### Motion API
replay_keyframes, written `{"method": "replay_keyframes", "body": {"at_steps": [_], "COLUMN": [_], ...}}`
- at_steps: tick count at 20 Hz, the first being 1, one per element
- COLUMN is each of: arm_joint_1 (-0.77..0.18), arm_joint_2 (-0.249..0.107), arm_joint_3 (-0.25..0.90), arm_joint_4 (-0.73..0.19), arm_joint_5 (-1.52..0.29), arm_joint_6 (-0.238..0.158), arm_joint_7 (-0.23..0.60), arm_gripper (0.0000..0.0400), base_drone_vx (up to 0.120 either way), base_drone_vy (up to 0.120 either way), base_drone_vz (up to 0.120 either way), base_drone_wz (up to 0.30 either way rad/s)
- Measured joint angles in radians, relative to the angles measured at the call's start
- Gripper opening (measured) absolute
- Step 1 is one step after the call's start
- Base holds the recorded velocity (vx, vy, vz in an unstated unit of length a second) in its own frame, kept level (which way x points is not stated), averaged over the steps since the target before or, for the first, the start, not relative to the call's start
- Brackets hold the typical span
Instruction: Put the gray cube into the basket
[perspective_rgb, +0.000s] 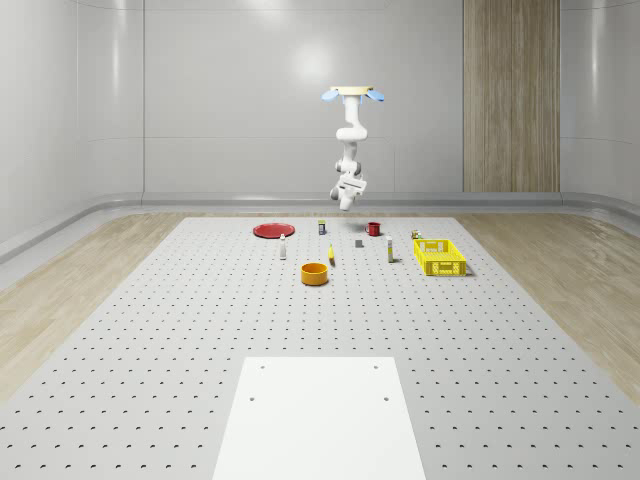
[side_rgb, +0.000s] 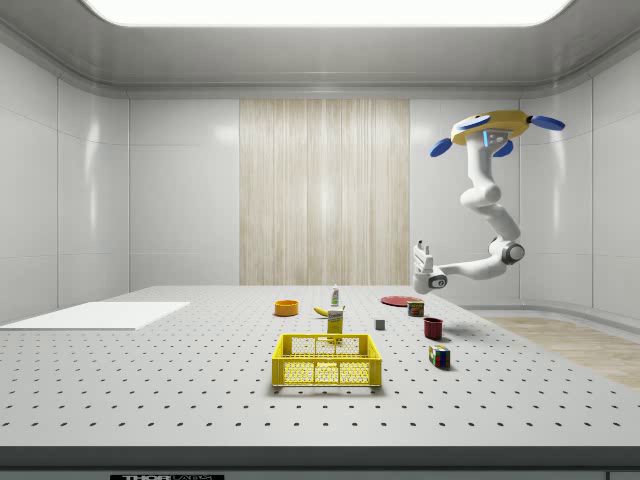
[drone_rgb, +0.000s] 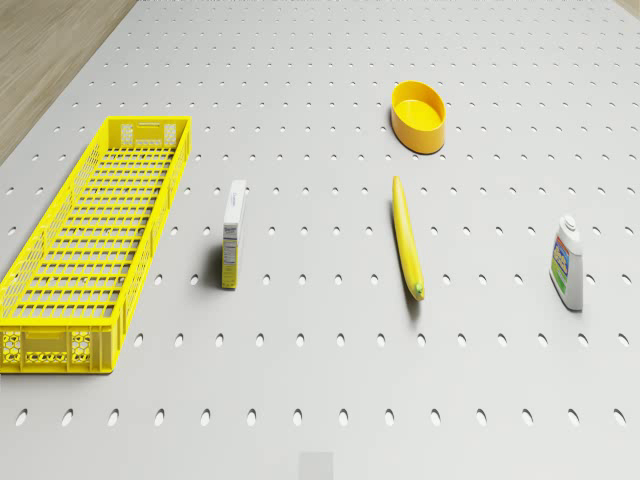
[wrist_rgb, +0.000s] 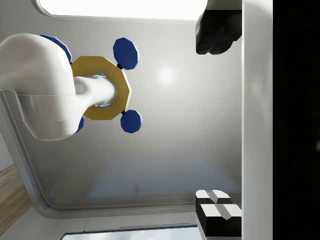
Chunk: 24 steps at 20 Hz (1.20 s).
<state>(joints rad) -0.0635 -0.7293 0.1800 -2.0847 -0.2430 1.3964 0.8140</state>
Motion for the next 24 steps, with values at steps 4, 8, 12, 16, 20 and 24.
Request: {"method": "replay_keyframes", "body": {"at_steps": [4, 8, 12, 16, 20, 24], "arm_joint_1": [-0.051, -0.140, -0.288, -0.497, -0.694, -0.825], "arm_joint_2": [-0.015, -0.052, -0.109, -0.164, -0.214, -0.256], "arm_joint_3": [0.154, 0.387, 0.636, 0.823, 0.940, 1.005], "arm_joint_4": [-0.061, -0.223, -0.480, -0.680, -0.769, -0.799], "arm_joint_5": [-0.222, -0.586, -1.038, -1.411, -1.615, -1.702], "arm_joint_6": [0.011, 0.028, 0.020, -0.054, -0.145, -0.203], "arm_joint_7": [0.034, 0.108, 0.251, 0.429, 0.569, 0.655], "arm_gripper": [0.0400, 0.0400, 0.0400, 0.0400, 0.0400, 0.0400], "base_drone_vx": [0.120, 0.120, 0.120, 0.120, 0.120, 0.120], "base_drone_vy": [0.000, 0.000, 0.000, 0.000, 0.000, 0.000], "base_drone_vz": [-0.100, -0.120, -0.120, -0.120, -0.120, -0.120], "base_drone_wz": [0.000, 0.000, 0.000, 0.000, 0.000, 0.000]}}
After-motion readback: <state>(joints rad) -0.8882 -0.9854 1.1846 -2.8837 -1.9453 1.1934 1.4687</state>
